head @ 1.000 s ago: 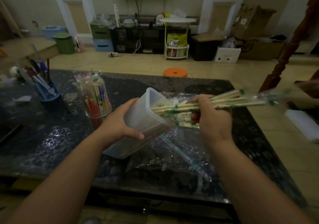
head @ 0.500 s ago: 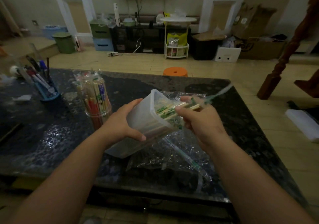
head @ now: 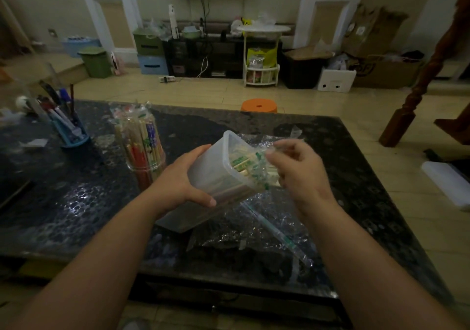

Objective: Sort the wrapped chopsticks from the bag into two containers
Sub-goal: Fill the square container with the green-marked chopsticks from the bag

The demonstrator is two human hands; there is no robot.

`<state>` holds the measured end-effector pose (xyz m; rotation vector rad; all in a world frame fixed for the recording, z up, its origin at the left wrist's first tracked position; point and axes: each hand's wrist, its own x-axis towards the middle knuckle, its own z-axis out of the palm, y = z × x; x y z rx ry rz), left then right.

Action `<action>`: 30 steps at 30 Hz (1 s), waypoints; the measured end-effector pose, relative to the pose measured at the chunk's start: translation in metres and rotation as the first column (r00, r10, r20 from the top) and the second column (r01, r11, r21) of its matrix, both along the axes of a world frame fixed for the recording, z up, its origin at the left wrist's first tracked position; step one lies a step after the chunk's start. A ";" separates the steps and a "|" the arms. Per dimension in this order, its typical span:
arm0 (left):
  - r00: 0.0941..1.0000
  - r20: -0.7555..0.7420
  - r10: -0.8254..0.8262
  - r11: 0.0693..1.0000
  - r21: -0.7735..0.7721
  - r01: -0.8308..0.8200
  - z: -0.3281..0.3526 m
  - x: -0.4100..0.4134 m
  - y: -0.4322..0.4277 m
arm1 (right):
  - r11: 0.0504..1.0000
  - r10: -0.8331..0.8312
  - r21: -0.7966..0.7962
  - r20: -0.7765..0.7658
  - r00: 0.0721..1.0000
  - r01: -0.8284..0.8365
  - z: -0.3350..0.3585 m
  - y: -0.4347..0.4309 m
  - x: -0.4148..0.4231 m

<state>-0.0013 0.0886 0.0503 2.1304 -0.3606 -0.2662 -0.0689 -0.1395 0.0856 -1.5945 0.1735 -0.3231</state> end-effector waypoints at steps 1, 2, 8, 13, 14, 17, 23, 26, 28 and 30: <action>1.000 0.001 0.000 1.000 0.003 0.000 0.000 0.000 0.000 | 0.999 -0.049 0.012 0.048 0.998 0.049 0.001 -0.001 0.001; 1.000 0.003 0.002 1.000 0.005 -0.002 0.000 0.000 0.001 | 0.996 -0.088 0.005 0.087 0.992 0.088 0.003 -0.002 0.001; 1.000 0.000 0.004 0.999 0.033 -0.004 0.000 0.001 0.000 | 0.992 0.017 -0.121 -0.036 0.999 -0.021 -0.008 0.000 0.002; 1.000 0.001 0.005 1.000 0.026 -0.005 0.000 0.001 0.000 | 0.993 -0.106 -0.043 0.099 0.989 0.111 -0.004 0.000 0.002; 1.000 -0.002 0.006 1.000 0.024 -0.006 0.000 0.001 0.000 | 0.992 -0.108 -0.052 0.132 0.985 0.116 -0.003 0.000 0.001; 1.000 -0.008 0.002 1.000 0.021 -0.002 0.000 0.001 0.001 | 0.993 0.020 -0.122 0.146 0.989 -0.002 -0.003 0.001 -0.002; 1.000 0.009 -0.005 1.000 0.025 0.005 0.001 -0.001 -0.001 | 0.982 0.035 -0.188 0.047 0.998 -0.026 -0.006 0.005 0.003; 1.000 0.008 -0.017 0.999 0.036 0.016 0.001 -0.001 -0.001 | 0.975 0.017 -0.220 0.028 0.999 -0.010 -0.009 0.005 0.007; 0.999 0.006 -0.032 0.999 0.044 0.032 0.001 -0.001 -0.001 | 0.978 0.023 -0.209 0.007 1.000 -0.021 -0.011 0.004 0.009; 0.999 0.008 -0.048 0.997 0.059 0.048 0.001 -0.001 -0.001 | 0.979 0.037 -0.202 -0.017 0.999 -0.039 -0.013 0.004 0.011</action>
